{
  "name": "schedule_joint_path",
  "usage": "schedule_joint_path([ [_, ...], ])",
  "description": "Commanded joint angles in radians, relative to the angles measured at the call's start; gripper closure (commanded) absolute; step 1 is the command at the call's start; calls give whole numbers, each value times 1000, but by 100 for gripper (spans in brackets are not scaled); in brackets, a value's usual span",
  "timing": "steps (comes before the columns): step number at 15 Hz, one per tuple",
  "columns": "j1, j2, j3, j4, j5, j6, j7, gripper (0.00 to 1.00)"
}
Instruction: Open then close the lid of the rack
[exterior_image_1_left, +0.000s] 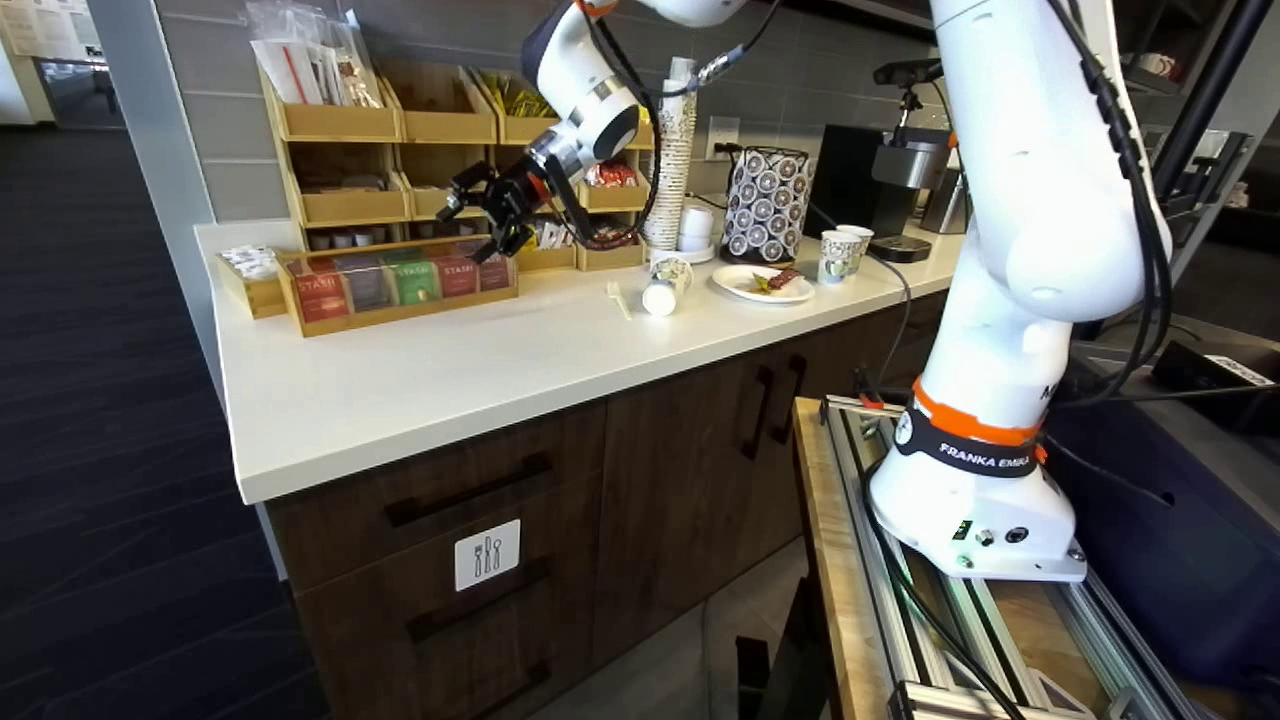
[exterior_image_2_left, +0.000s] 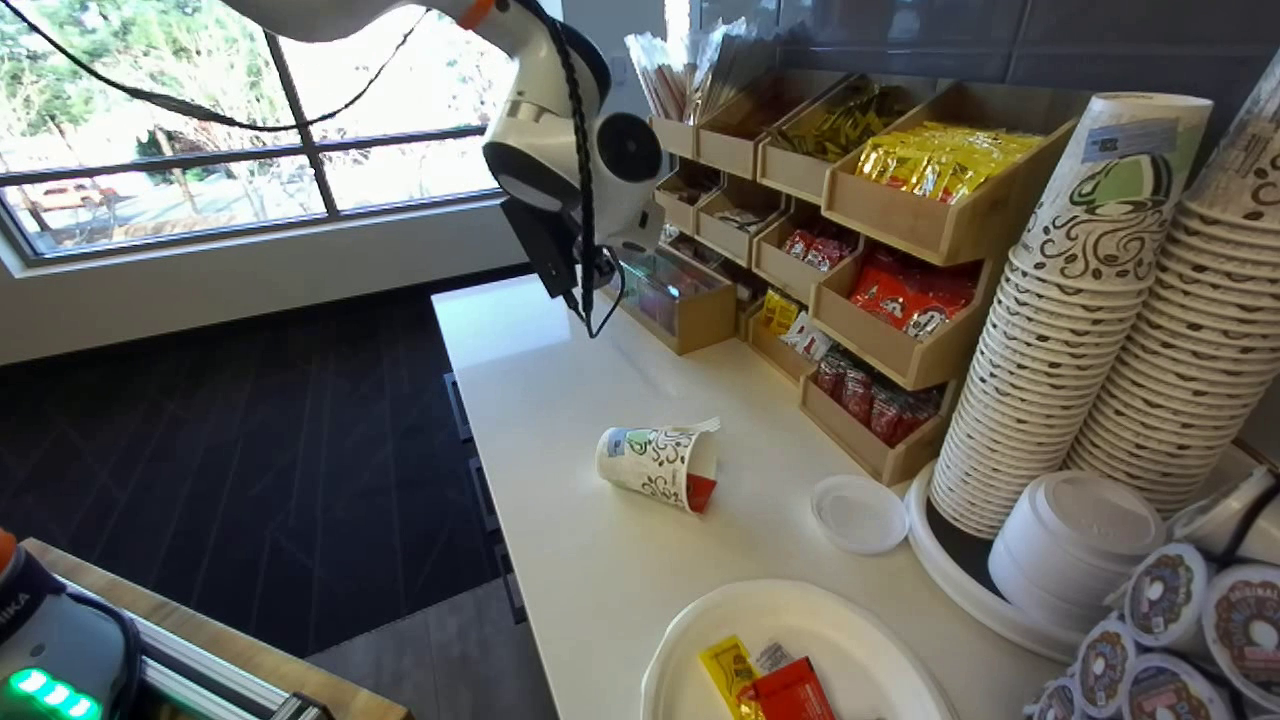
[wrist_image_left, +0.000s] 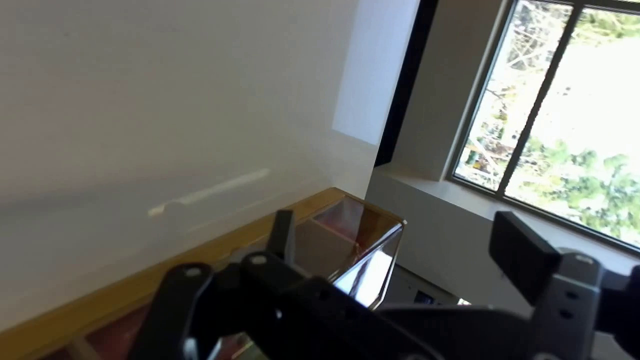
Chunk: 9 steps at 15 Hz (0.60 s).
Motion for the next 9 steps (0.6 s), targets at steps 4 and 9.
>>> schedule_joint_path([
  [4, 77, -437, 6, -380, -219, 377, 107, 0],
  [9, 60, -685, 74, -617, -438, 591, 352, 0],
])
